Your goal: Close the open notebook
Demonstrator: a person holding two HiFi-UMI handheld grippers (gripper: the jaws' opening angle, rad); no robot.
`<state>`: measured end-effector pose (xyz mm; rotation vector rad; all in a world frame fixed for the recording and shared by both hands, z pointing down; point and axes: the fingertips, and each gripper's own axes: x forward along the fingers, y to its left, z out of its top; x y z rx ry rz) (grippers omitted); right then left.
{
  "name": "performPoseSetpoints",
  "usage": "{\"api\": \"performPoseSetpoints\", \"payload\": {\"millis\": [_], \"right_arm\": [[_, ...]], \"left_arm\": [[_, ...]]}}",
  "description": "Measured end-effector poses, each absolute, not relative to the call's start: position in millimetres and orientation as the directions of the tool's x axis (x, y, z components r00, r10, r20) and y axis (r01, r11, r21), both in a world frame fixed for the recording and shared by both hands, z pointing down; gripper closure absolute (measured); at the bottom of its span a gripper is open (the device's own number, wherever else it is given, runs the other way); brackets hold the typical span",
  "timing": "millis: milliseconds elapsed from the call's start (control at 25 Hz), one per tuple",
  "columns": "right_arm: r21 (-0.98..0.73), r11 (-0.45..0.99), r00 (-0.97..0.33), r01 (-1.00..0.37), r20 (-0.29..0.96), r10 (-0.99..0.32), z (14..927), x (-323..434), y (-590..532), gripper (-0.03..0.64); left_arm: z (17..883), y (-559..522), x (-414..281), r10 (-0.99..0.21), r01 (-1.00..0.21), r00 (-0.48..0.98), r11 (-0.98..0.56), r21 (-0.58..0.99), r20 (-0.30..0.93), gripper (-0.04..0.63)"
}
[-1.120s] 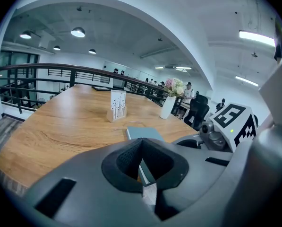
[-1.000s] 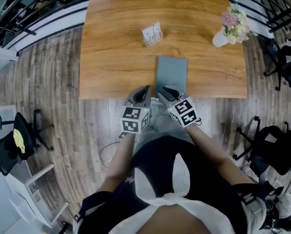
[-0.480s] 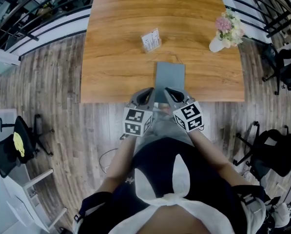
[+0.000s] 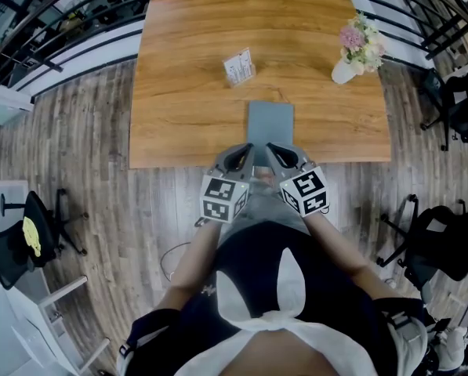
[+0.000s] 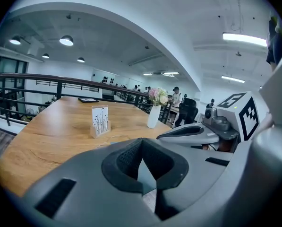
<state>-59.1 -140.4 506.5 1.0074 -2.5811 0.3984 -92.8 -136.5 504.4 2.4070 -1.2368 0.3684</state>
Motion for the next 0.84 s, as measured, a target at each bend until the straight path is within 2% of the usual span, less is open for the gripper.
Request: {"api": "performPoseSetpoints", "payload": {"millis": [840], "right_arm": [[-0.123, 0.707, -0.683, -0.697, 0.414, -0.602, 505.2, -56.3, -136.9, 0.62]], "left_arm": [[502.8, -126.6, -85.2, -0.695, -0.808, 0.582, -0.554, 0.201, 0.422, 0.578]]}}
